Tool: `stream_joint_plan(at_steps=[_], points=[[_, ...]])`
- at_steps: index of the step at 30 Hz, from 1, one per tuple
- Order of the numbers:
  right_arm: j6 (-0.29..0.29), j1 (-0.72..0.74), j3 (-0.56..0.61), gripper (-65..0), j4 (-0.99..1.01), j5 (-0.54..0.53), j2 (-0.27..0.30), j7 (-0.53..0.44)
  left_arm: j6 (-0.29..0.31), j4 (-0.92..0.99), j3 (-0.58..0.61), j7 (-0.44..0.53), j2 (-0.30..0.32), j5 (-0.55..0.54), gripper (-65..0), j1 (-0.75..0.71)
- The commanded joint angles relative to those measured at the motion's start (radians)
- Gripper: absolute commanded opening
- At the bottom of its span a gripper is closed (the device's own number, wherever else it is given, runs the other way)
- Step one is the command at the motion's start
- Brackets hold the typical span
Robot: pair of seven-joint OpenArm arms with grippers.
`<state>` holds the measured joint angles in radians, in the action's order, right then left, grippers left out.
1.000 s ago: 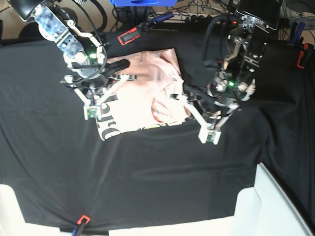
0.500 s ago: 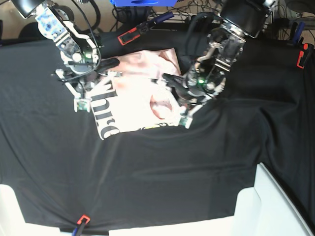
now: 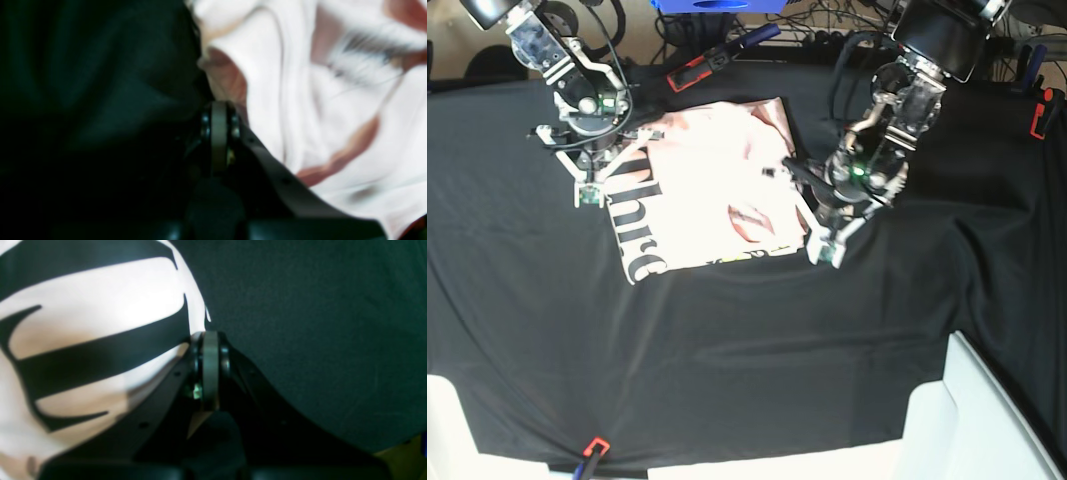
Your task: Fold the T-shirt properly
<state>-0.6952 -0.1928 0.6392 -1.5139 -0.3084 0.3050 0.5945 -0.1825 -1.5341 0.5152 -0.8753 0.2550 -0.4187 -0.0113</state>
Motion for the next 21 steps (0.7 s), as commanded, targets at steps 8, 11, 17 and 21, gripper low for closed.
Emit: stream_joint_plan(at_steps=[8,11,17,21], points=[[-0.003,-0.044,-0.112,-65.0,-0.116,0.016,0.027,-0.021,0.002,-0.260,-0.269,-0.227,0.005,-0.220,-34.4,-0.069],[-0.003,-0.050,-0.134,-65.0,-0.110,0.016,0.027,-0.021,0.002,-0.257,-0.384,-0.289,0.007,-0.342,-32.4,-0.112],[-0.003,-0.061,-0.138,-65.0,-0.110,0.016,0.027,-0.021,0.002,-0.237,-0.559,-0.316,0.007,-0.544,-35.8,-0.181],[-0.003,-0.066,-0.138,-65.0,-0.110,0.016,0.026,-0.021,0.002,-0.191,-0.631,-0.316,0.007,-0.681,-48.0,-0.200]])
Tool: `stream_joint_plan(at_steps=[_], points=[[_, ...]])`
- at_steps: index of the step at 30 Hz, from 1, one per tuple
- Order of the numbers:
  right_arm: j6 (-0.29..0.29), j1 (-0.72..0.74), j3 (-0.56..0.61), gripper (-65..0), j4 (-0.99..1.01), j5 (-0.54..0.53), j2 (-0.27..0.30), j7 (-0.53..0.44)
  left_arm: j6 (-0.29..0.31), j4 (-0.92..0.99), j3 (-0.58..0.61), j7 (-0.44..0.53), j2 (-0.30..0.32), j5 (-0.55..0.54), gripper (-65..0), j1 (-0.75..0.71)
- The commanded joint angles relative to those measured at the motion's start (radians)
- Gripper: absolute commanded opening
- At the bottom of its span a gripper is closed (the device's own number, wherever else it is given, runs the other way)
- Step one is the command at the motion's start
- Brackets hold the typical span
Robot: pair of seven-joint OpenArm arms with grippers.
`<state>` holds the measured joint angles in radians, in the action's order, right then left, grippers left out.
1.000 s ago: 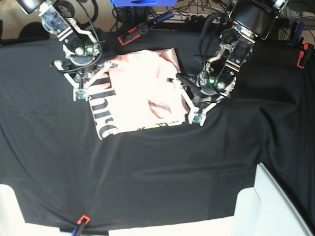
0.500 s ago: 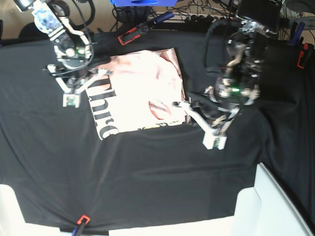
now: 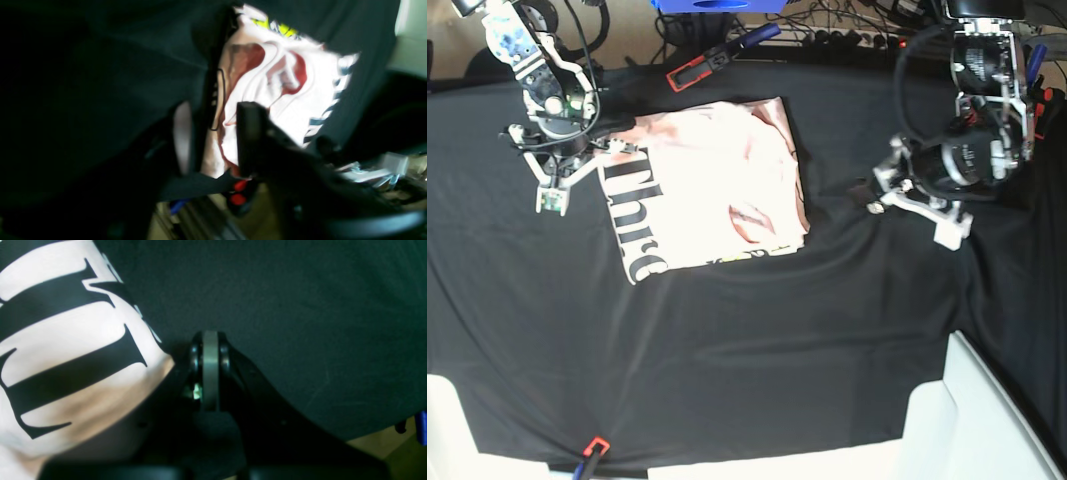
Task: Fold the T-shirt properly
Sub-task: 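Lower the left gripper onto the shirt's side edge and grasp it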
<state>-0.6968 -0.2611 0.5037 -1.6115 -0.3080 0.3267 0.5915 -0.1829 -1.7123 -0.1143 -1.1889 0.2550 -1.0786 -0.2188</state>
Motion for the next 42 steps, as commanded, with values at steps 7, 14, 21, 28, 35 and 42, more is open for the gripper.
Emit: stream_joint_plan(at_steps=[7,14,21,28,35,42], points=[[-0.001,-0.013,-0.003,-65.0,-0.013,0.016,0.004,-0.018,-0.004,0.051,-0.012,-0.004,0.000,-0.059,-51.1,-0.003],[-0.001,-0.013,-0.003,-65.0,-0.013,0.016,0.004,-0.018,-0.004,0.074,-0.014,0.002,-0.027,-0.058,-51.4,-0.008],[-0.001,-0.025,-0.003,-65.0,-0.013,0.016,0.004,-0.018,0.001,0.114,-0.014,-0.004,-0.029,-0.061,-50.2,-0.001],[-0.001,-0.027,-0.001,-65.0,-0.013,0.016,0.004,-0.018,0.003,0.125,-0.015,0.004,-0.023,-0.203,-24.7,0.000],[-0.001,-0.027,-0.001,-65.0,-0.013,0.016,0.004,-0.018,0.003,0.285,-0.012,0.004,-0.047,-0.213,-24.4,0.083],[-0.001,-0.028,-0.001,-65.0,-0.013,0.016,0.005,-0.018,0.003,0.326,-0.002,0.002,-0.050,-0.159,-24.4,0.134]])
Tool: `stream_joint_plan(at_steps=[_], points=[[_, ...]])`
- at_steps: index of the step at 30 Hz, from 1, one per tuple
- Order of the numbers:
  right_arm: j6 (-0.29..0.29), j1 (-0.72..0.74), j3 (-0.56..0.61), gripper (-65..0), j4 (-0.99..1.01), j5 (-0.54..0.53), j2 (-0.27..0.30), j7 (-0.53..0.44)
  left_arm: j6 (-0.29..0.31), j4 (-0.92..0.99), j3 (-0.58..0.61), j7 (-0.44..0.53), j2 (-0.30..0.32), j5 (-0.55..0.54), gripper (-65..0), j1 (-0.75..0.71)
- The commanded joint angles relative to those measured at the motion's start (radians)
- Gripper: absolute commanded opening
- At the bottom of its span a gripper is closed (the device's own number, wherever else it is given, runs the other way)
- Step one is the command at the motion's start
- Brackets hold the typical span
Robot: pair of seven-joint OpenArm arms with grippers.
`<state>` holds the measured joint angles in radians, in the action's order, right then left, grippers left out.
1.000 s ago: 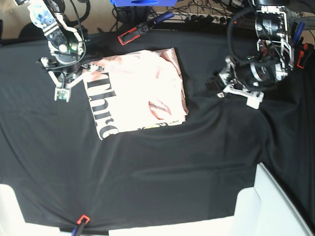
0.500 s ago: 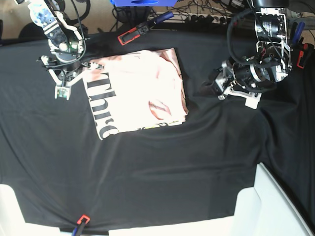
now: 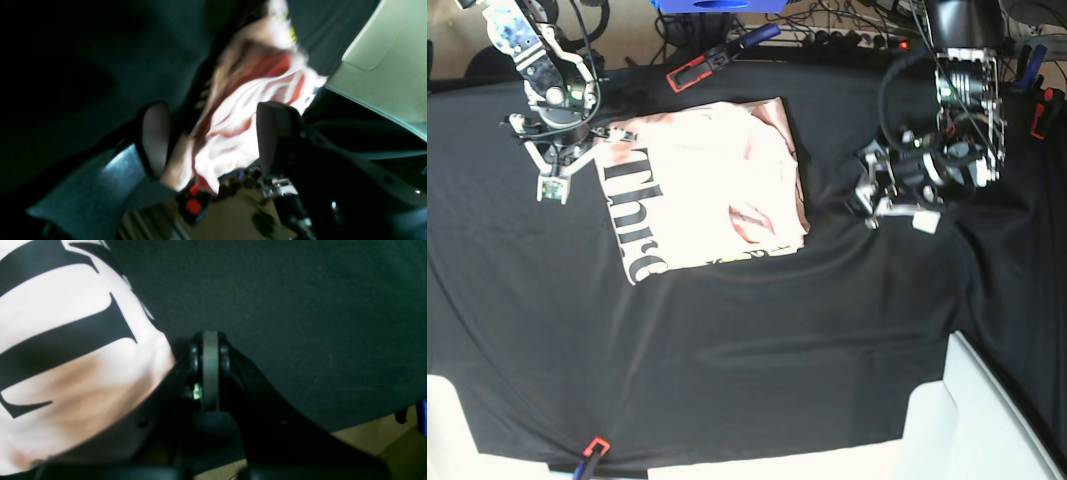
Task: Fold the T-shirt properly
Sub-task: 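Lower the left gripper onto the shirt's side edge and grasp it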
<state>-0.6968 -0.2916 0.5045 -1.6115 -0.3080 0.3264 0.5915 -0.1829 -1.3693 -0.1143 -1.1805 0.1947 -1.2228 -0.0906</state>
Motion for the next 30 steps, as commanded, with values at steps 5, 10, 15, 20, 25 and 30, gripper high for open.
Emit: stream_joint_plan(at_steps=[5,10,15,20,25,30], points=[[-0.001,0.002,-0.002,-65.0,-0.013,0.016,0.006,-0.018,0.003,-0.019,0.092,-0.005,0.010,0.182,-24.2,0.050],[-0.001,0.002,-0.002,-65.0,-0.013,0.016,0.006,-0.018,0.003,-0.017,0.170,0.006,0.010,0.229,-24.2,0.076],[-0.001,0.002,-0.002,-65.0,-0.013,0.016,0.006,-0.018,0.003,0.058,0.264,0.057,0.019,0.231,-24.2,0.119],[-0.001,0.002,-0.004,-65.0,-0.013,0.016,0.006,-0.018,0.003,0.136,0.336,0.087,0.010,0.315,-24.2,0.151],[-0.001,0.002,-0.004,-65.0,-0.013,0.016,0.006,-0.018,0.003,0.133,0.368,0.089,0.002,0.315,-24.2,0.153],[-0.001,0.002,-0.004,-65.0,-0.013,0.016,0.006,-0.018,0.003,0.115,0.382,0.089,-0.010,0.314,-24.2,0.139]])
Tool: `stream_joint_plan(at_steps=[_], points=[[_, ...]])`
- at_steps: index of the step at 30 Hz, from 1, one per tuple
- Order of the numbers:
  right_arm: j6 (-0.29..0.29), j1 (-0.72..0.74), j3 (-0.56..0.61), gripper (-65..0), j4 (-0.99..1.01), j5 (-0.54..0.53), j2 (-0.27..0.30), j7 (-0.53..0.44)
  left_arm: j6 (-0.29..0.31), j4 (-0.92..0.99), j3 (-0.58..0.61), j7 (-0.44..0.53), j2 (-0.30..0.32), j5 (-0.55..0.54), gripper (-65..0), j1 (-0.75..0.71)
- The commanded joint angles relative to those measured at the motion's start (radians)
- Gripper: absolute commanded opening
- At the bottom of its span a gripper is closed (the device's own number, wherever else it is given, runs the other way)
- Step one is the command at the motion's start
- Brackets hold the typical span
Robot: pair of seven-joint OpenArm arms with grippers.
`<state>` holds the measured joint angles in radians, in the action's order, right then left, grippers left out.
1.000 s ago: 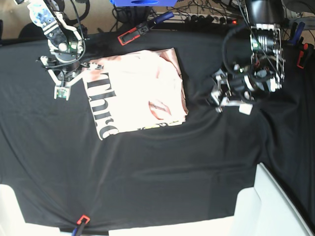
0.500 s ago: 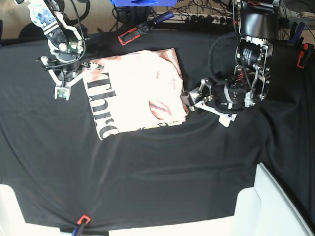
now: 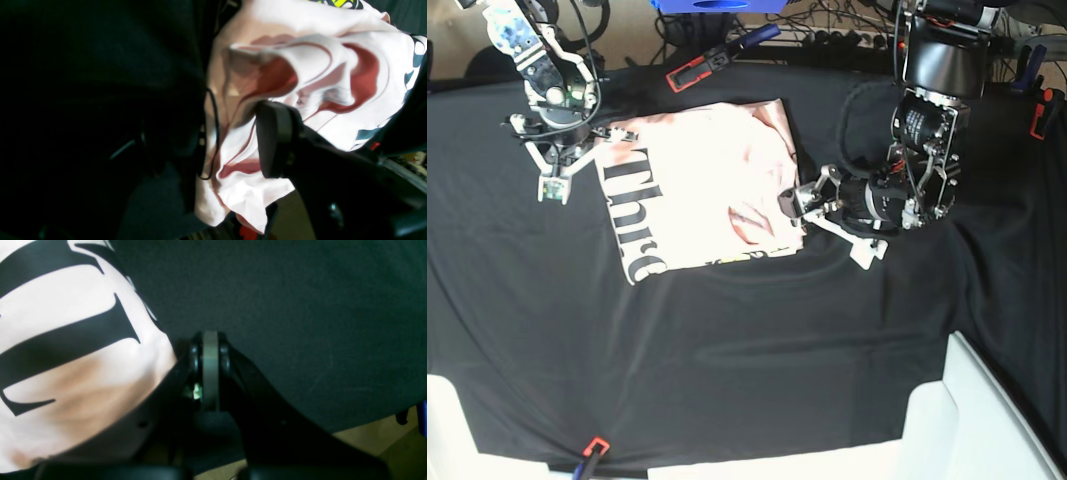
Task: Fold the T-shirt properly
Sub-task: 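Lower the left gripper onto the shirt's side edge and grasp it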
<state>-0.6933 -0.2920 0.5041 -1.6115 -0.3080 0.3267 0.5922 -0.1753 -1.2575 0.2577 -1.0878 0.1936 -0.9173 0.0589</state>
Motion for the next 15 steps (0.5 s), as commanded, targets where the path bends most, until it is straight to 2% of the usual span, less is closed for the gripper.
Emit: stream_joint_plan(at_steps=[1,7,15], points=[[-0.005,0.003,-0.005,-65.0,-0.011,0.016,0.005,-0.019,-0.005,-0.015,0.019,-0.004,-0.009,0.008,-24.2,-0.017],[-0.005,0.003,-0.005,-65.0,-0.011,0.016,0.005,-0.019,-0.005,-0.040,0.067,-0.002,-0.012,0.008,-24.2,-0.020],[-0.005,0.004,-0.003,-65.0,-0.011,0.016,0.005,-0.019,-0.005,-0.026,0.079,-0.002,-0.072,0.011,-24.2,-0.017]])
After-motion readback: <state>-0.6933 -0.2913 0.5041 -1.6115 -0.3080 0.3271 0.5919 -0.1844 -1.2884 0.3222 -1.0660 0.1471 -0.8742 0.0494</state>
